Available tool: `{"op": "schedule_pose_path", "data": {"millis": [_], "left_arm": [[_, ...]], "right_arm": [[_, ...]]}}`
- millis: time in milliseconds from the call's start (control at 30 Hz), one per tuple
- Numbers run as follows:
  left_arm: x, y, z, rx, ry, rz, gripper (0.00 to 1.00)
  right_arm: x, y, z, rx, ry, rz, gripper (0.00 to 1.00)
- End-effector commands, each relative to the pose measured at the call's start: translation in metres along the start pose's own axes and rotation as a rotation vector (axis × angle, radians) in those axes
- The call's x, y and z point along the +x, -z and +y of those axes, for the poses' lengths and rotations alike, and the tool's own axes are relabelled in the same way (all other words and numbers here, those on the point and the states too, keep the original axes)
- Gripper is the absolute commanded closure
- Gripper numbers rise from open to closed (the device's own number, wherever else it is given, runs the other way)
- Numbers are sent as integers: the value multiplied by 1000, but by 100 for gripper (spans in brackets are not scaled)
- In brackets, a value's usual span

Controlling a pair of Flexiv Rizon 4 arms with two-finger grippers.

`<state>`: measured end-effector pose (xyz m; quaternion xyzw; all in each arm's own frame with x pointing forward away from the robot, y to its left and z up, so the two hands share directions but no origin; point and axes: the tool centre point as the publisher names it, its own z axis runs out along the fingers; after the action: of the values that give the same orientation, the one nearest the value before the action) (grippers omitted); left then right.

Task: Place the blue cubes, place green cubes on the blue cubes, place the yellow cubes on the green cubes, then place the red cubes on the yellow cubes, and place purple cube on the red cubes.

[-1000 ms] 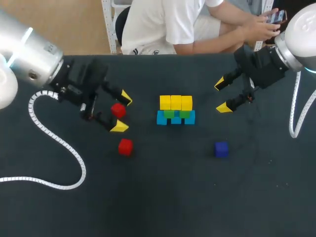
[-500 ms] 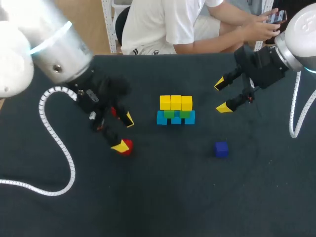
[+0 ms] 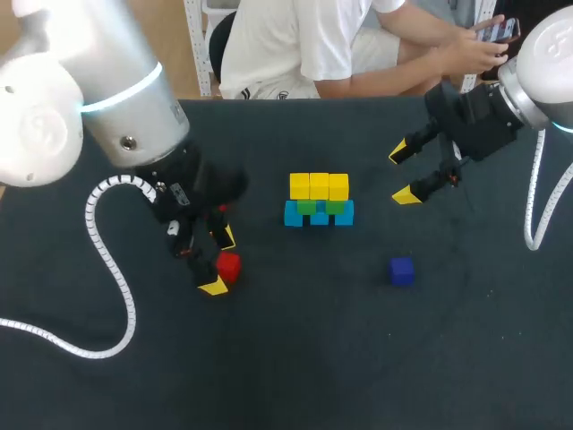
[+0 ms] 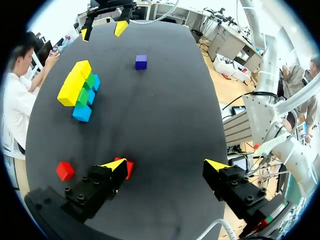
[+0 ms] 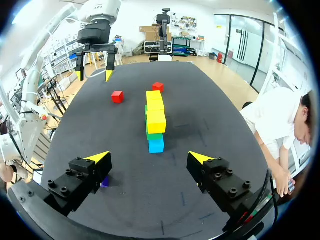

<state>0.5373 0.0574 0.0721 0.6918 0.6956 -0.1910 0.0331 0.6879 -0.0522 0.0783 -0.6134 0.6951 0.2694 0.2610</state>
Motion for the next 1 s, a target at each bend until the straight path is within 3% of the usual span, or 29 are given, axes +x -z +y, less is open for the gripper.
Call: {"op": "schedule_pose_path", "data": {"millis": [33,233,400,1000], "left_arm": [[1,-5,19,41,-4,10,0],[3,-9,29,69,59,-10,0],[5,-9,28,37,76,-115,0],[5,-9,28,37,76,-115,0]], "right_arm": [[0,0,0,1,1,-1,0],[0,0,0,1,1,-1,0],[0,0,0,1,1,-1,0],[0,0,0,1,1,-1,0]]}}
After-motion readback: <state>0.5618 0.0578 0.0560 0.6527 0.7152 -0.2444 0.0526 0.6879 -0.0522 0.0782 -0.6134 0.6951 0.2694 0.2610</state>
